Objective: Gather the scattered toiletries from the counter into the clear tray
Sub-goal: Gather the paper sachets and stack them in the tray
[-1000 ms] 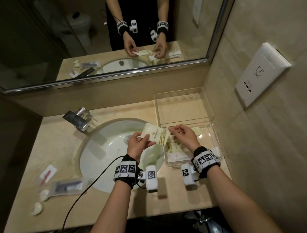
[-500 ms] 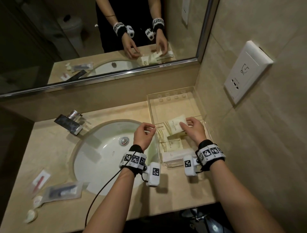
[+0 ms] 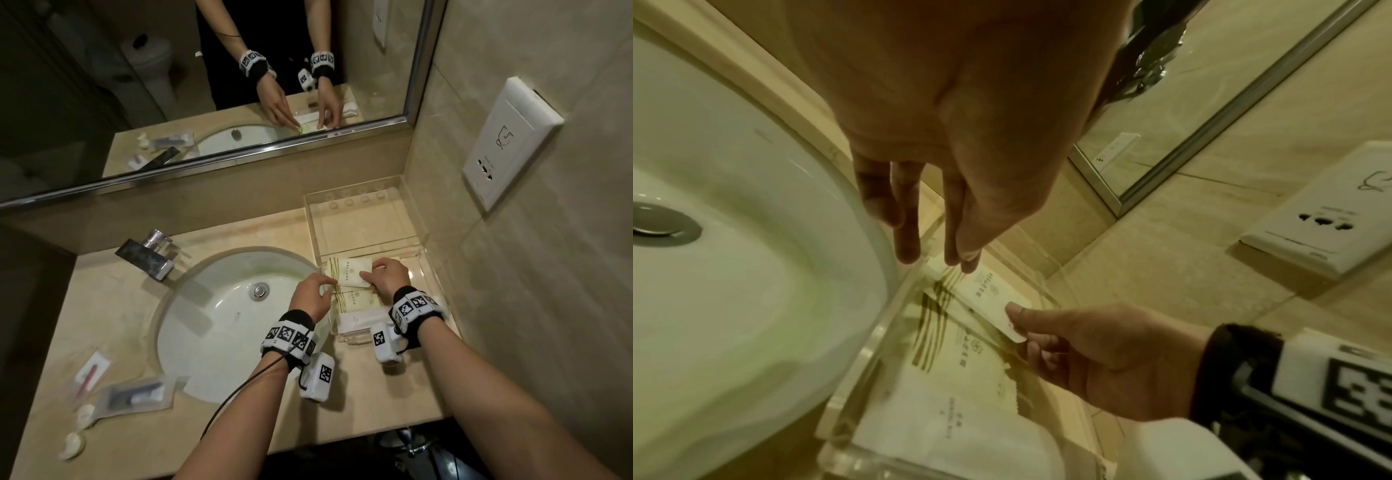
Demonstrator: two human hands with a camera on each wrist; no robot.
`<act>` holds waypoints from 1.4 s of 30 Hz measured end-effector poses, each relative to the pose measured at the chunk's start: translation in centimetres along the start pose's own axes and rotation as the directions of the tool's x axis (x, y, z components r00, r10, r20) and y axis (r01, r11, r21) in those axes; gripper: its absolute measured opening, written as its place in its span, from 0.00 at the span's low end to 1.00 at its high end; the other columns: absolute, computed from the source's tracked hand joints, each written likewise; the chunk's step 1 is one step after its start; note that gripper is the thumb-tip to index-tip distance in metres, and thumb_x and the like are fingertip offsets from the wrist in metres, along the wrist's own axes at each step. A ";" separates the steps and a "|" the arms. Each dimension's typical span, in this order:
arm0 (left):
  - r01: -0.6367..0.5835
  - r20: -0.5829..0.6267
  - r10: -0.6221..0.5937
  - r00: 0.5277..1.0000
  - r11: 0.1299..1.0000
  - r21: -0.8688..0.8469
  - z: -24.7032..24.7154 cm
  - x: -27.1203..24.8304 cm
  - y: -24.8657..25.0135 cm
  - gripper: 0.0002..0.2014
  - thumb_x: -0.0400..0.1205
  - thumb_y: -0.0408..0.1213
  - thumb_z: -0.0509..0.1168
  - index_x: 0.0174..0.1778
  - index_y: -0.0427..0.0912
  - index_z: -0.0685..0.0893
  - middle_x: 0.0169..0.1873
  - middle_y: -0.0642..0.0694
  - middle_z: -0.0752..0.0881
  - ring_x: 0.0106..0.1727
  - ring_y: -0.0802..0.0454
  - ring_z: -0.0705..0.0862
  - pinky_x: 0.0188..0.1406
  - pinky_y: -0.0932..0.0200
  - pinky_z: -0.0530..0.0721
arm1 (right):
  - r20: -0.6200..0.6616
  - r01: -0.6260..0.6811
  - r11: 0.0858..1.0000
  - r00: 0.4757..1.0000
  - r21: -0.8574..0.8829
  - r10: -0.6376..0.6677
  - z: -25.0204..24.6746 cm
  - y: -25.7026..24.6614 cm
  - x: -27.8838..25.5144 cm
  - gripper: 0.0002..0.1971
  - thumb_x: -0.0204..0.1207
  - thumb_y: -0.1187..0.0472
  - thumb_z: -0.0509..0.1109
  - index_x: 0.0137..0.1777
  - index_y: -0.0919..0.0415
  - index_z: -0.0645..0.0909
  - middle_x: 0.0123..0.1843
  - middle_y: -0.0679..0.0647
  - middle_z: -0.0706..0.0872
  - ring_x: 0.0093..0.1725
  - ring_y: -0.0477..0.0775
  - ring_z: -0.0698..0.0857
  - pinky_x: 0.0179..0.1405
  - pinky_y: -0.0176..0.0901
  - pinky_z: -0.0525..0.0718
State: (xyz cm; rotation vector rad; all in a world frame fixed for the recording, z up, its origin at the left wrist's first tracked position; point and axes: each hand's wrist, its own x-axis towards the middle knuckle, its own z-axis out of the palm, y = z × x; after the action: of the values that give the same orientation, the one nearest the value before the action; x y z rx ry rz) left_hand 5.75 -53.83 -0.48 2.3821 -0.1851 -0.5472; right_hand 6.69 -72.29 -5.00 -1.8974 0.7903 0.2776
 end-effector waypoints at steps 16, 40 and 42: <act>-0.083 -0.097 0.083 0.992 0.997 0.005 0.7 0.8 -1.0 0.14 0.82 0.30 0.60 0.58 0.45 0.87 0.63 0.48 0.84 0.61 0.45 0.83 0.65 0.48 0.80 | 0.063 0.008 1.000 0.998 -0.027 -0.006 -1.2 0.4 0.6 0.11 0.79 0.60 0.72 0.59 0.63 0.85 0.50 0.62 0.90 0.29 0.53 0.84 0.29 0.41 0.83; -0.132 0.031 0.128 0.991 0.970 0.206 1.1 0.9 -1.9 0.17 0.85 0.34 0.58 0.68 0.50 0.82 0.71 0.50 0.78 0.65 0.42 0.76 0.66 0.46 0.77 | -0.083 0.059 0.993 0.994 -0.106 -0.068 0.2 -0.1 -0.3 0.11 0.73 0.53 0.76 0.47 0.57 0.78 0.50 0.56 0.89 0.52 0.59 0.86 0.56 0.53 0.84; -0.123 -0.002 0.124 0.992 0.988 0.091 -0.1 0.5 -2.3 0.15 0.84 0.35 0.59 0.64 0.50 0.84 0.65 0.48 0.82 0.59 0.44 0.80 0.63 0.49 0.79 | -0.114 0.109 0.991 0.986 -0.079 -0.117 0.1 -0.7 -0.9 0.11 0.74 0.53 0.75 0.49 0.58 0.80 0.46 0.53 0.88 0.50 0.57 0.87 0.52 0.50 0.84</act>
State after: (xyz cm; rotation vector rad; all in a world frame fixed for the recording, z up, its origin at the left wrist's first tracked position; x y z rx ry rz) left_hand 6.18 -52.17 -2.07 2.4407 -0.3588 -0.4803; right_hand 6.47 -71.66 -4.05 -2.0340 0.7564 0.1251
